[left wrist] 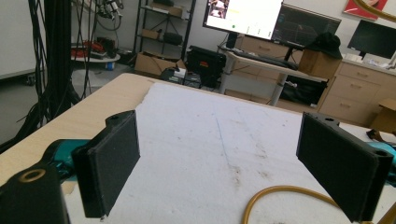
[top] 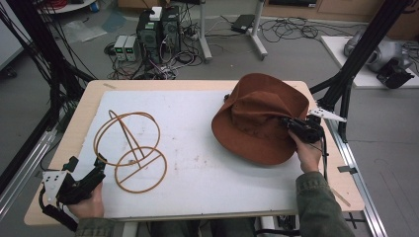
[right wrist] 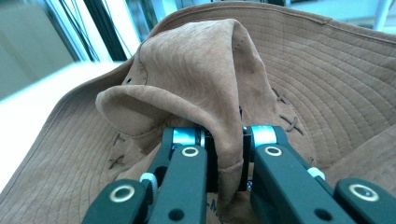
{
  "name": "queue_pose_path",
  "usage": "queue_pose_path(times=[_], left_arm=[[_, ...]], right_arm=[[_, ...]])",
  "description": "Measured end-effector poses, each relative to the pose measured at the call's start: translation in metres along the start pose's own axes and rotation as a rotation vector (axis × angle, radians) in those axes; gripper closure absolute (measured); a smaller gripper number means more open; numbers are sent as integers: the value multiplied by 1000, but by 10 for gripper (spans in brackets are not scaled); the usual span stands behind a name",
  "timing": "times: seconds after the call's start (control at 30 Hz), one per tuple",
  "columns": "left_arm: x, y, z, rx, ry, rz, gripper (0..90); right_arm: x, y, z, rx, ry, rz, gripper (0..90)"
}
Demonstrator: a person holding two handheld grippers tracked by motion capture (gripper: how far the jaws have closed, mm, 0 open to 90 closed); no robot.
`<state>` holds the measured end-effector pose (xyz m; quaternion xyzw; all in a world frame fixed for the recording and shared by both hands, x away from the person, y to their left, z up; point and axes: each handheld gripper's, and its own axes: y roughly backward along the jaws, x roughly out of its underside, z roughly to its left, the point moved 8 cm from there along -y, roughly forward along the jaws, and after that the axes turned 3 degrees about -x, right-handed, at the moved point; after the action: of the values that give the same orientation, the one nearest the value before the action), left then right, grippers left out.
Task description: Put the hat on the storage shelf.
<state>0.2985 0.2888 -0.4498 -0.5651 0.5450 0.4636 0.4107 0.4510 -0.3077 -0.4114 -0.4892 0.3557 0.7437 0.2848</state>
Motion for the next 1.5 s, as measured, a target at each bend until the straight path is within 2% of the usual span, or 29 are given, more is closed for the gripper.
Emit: queue_pose_path(times=[0.17,0.23,0.3,0.47,0.57,0.7,0.77,0.93,1.23,1.4,1.5], left_arm=[[0,-1,-1,4,1,2,135],[0,-1,-2,3,1,2,136],[0,-1,-2,3,3,1,135],[1,-1,-1,4,6,1,136],[1,-1,-1,5,8,2,135],[1,-1,-1,8,7,4,135],[1,-1,-1,6,8,4,135],[2,-1,-1,7,11,5,135],[2,-2,-1,12,12,4,136],[2,-2,-1,15,14,2,136],[3,-2,-1,13,14,3,136]], right_arm=[[-18,12,14,-71,-101,-150,885],[-24,16,21,-100,-119,-189,885],[-29,19,29,-115,-113,-213,885],[-38,21,46,-152,-95,-233,884],[-45,22,54,-173,-106,-242,884],[-63,27,69,-206,-129,-281,883],[-73,30,77,-216,-115,-298,883],[-102,34,109,-254,-57,-315,883],[-143,32,174,-380,-28,-334,883],[-157,30,201,-432,-9,-342,882],[-161,25,217,-466,-21,-348,882]])
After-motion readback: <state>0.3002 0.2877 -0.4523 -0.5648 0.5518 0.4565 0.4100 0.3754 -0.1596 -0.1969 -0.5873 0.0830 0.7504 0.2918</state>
